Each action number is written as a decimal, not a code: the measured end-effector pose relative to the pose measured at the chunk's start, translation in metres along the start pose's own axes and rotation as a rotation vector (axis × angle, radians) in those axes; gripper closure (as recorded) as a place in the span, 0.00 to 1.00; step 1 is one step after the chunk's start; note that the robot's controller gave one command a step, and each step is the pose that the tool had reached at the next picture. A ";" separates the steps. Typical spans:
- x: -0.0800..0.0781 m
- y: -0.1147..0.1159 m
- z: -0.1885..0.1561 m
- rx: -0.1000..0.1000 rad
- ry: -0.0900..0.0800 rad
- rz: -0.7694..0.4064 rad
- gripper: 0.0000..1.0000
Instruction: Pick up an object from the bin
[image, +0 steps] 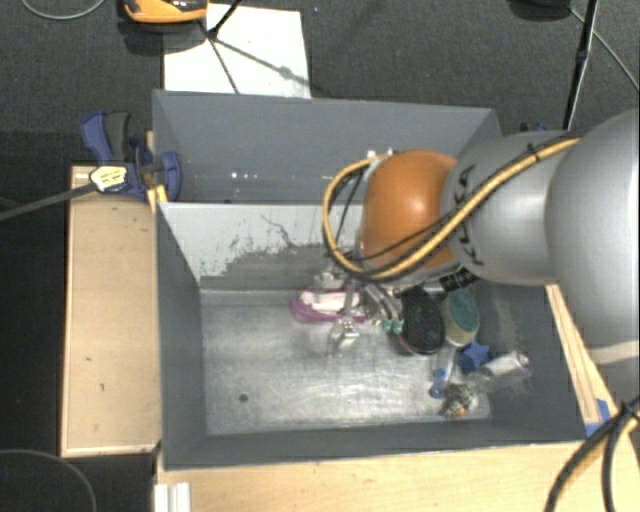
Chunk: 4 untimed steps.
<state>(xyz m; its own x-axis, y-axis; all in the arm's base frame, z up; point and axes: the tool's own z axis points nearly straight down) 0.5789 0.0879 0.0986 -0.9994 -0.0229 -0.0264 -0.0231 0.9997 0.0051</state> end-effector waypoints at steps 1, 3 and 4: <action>-0.003 0.000 0.005 0.000 -0.001 -0.012 0.00; -0.009 0.000 0.006 -0.001 -0.008 -0.078 1.00; 0.001 -0.001 0.011 0.003 0.035 -0.082 0.00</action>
Offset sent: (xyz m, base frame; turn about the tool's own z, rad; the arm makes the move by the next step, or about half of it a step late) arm 0.0027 -0.0016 -0.0286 -0.0154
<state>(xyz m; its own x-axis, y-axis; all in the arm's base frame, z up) 0.5783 0.0871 0.0881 -0.9945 -0.1045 0.0081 -0.1045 0.9945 0.0016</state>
